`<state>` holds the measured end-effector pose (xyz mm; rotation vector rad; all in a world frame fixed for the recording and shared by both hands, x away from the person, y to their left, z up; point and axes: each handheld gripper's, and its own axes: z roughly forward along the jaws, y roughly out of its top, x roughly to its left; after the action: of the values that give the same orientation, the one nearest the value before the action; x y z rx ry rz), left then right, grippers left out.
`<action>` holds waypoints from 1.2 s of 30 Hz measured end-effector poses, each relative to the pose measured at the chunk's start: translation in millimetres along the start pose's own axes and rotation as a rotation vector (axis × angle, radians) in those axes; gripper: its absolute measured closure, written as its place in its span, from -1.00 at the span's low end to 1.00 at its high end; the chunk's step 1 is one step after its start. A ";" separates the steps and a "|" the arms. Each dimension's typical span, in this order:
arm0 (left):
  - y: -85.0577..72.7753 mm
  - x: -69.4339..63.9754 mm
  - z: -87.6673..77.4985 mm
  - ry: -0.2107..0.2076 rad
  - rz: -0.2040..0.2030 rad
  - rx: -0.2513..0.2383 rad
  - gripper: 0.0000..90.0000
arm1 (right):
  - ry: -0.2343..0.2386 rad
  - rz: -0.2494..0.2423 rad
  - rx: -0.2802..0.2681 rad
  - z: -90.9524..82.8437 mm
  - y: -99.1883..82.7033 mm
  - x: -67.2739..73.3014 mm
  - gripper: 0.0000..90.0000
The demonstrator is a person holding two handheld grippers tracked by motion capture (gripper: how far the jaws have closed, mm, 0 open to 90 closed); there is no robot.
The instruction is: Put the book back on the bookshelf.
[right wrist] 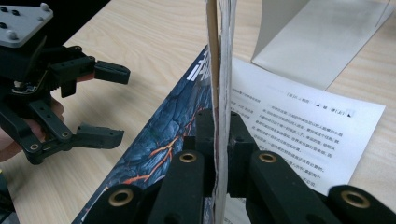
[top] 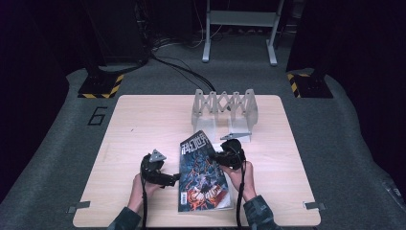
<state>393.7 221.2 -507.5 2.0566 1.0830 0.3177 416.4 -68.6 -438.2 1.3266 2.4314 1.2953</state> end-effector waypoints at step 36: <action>32.4 -13.6 22.0 -0.188 0.006 0.019 -0.73 | -0.003 -0.099 -0.194 -28.3 -11.8 19.5 0.94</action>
<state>416.3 188.2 -496.8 2.0605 0.9688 0.1142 384.3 -75.6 -422.6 1.1434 2.2685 1.4584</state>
